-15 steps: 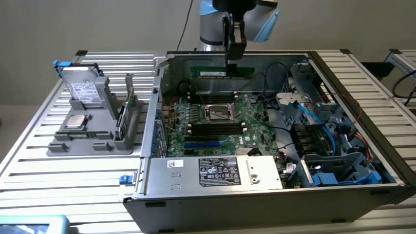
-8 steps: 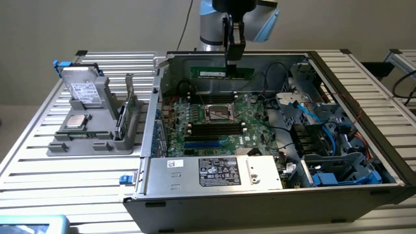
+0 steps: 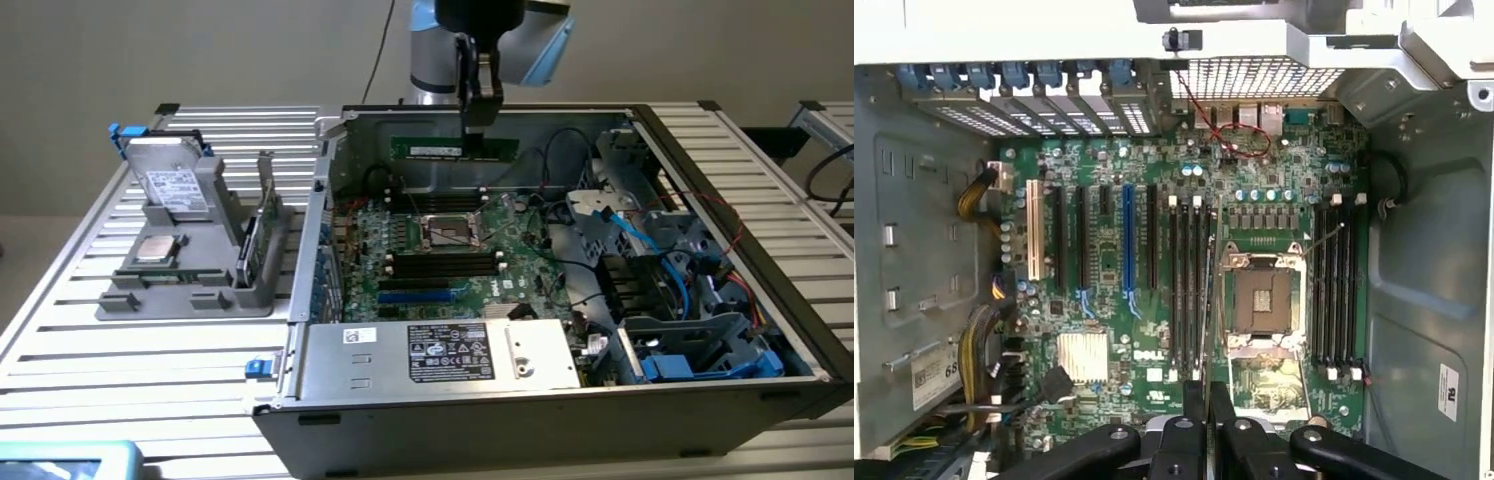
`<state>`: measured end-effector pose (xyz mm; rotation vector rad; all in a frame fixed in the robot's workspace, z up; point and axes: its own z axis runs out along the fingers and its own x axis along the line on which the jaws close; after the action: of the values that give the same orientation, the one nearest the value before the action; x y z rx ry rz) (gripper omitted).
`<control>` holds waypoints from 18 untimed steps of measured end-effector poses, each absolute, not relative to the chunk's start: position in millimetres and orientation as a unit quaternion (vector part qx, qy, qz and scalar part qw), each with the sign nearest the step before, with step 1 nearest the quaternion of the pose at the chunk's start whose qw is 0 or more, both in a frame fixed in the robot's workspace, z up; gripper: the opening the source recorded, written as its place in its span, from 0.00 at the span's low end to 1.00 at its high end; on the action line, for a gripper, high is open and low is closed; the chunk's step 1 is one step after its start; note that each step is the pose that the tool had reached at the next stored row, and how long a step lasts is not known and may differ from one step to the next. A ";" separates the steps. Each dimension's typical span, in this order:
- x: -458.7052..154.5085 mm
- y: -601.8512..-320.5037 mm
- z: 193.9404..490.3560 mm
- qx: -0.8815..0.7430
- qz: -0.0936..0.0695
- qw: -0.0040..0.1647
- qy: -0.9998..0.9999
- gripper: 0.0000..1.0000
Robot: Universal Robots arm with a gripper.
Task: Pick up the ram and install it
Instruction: 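Insert the ram into the slot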
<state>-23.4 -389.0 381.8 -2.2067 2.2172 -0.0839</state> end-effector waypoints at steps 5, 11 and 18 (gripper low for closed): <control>-23.3 -388.5 374.3 -0.734 -0.027 0.007 0.679 0.14; -23.8 -380.1 367.3 -0.745 -0.032 0.002 0.666 0.14; -24.5 -370.0 359.9 -0.746 -0.042 -0.009 0.665 0.14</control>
<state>-24.5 -370.0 359.9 -2.3557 2.1005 -0.1315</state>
